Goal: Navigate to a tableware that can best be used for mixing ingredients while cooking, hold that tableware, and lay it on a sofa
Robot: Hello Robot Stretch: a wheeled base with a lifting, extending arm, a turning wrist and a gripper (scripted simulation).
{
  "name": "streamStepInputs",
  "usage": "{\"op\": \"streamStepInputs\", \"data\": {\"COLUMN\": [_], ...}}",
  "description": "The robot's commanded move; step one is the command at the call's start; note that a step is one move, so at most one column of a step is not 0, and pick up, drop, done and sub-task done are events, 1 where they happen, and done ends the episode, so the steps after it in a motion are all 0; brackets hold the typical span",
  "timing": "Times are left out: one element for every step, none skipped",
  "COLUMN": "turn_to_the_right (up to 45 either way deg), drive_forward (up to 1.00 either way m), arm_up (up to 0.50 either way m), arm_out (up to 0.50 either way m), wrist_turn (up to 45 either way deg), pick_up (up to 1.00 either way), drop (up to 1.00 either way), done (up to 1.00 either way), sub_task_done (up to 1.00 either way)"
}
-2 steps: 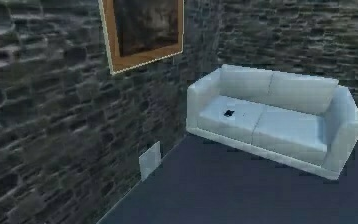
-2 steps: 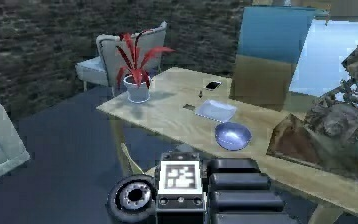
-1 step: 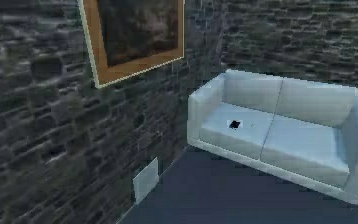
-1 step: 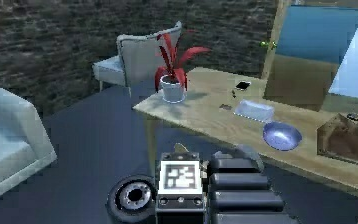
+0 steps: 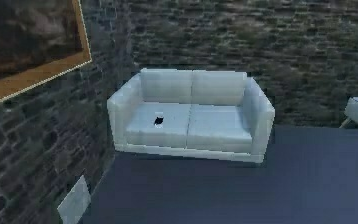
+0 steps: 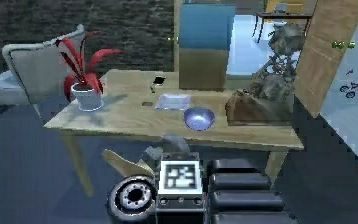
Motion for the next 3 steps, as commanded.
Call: {"op": "streamStepInputs", "data": {"turn_to_the_right": [0.0,0.0,-45.0], "drive_forward": [1.0,0.25,0.0], "arm_up": [0.0,0.0,0.0], "arm_out": [0.0,0.0,0.0], "wrist_turn": [0.0,0.0,0.0], "pick_up": [0.0,0.0,0.0], "drop": [0.0,0.0,0.0], "done": [0.0,0.0,0.0], "sub_task_done": [0.0,0.0,0.0]}}
